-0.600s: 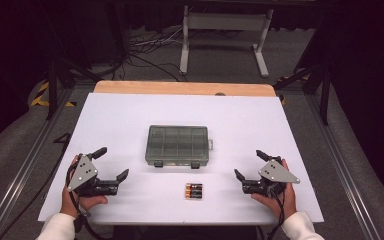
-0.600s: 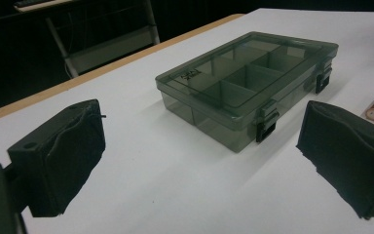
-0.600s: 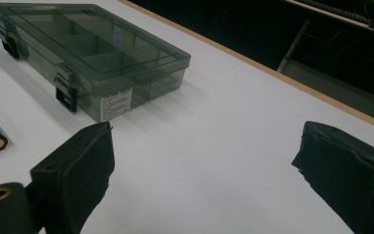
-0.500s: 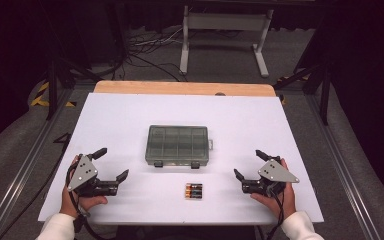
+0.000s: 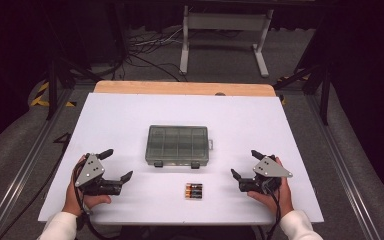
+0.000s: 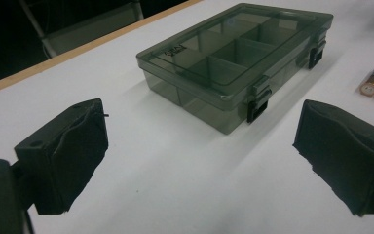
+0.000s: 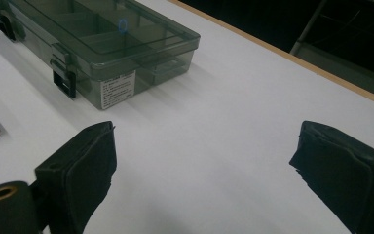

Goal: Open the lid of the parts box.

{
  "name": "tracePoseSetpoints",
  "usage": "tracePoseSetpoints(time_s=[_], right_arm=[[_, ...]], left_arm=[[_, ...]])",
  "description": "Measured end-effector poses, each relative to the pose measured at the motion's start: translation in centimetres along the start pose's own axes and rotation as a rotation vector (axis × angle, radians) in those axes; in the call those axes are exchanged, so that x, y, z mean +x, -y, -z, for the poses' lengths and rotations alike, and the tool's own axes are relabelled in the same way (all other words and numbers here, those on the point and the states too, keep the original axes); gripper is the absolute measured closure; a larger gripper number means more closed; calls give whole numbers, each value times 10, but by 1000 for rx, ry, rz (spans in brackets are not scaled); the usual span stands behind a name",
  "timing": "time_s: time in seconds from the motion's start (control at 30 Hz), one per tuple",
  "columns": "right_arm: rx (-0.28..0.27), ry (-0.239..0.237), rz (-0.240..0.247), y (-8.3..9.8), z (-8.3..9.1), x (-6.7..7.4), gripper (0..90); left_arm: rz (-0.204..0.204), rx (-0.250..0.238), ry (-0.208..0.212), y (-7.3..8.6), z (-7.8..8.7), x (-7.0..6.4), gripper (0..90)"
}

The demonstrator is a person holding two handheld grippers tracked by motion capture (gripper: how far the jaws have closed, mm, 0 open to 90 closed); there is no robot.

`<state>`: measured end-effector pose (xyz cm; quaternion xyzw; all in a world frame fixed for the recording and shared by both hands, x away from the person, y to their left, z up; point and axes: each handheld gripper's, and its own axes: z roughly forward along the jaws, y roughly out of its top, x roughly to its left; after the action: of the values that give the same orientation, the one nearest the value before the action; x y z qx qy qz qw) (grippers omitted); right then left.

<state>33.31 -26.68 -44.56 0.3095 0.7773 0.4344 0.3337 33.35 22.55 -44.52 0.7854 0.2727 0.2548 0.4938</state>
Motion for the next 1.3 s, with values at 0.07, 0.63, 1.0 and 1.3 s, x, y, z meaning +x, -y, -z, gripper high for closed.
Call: tracePoseSetpoints(time_s=[0.07, 0.63, 1.0, 1.3], right_arm=[[7, -10, 10, -1, -3, 0, 82], [89, -121, 45, -17, -33, 8, 199], [161, -260, 41, -38, -71, 29, 312], [171, -287, 9, -43, -80, 37, 447]], left_arm=[[-10, 2, -1, -1, -3, 0, 57], [-22, 164, 82, -9, -43, 3, 230], [-28, 234, 133, -14, -69, 10, 322], [-50, 314, 154, -16, -88, 6, 374]])
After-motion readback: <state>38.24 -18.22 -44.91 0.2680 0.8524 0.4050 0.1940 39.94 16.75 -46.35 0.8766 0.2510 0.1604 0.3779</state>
